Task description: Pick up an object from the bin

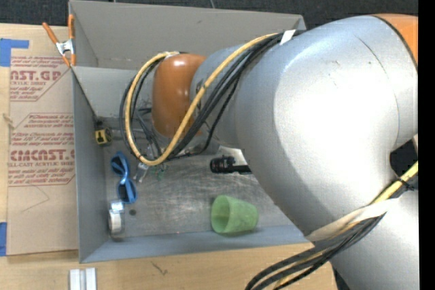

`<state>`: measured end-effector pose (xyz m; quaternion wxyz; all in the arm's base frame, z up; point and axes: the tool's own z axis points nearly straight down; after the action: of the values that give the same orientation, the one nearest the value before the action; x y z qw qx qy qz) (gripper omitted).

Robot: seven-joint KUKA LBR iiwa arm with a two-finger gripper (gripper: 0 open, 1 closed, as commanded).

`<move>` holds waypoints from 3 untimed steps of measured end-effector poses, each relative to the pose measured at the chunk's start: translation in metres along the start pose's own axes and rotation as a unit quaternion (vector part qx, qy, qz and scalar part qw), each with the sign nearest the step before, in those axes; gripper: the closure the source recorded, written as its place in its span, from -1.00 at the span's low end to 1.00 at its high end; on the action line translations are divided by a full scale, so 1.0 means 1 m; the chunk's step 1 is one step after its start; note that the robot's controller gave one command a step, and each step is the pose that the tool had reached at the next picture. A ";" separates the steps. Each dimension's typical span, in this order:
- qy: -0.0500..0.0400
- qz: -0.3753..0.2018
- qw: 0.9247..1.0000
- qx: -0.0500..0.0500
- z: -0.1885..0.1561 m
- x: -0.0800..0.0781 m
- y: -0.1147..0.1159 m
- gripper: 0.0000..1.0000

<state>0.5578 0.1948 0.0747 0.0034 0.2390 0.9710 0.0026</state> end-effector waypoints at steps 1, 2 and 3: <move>-0.001 0.113 0.994 0.002 0.002 0.019 0.035 1.00; 0.000 0.117 0.993 0.001 -0.105 -0.004 0.038 1.00; 0.003 -0.029 1.000 0.006 -0.042 -0.024 -0.046 1.00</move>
Offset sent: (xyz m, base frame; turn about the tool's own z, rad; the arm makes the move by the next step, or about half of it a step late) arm -0.0033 0.0400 -0.0047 0.2267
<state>0.5577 0.1423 0.1166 -0.0013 0.2110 0.9775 -0.0023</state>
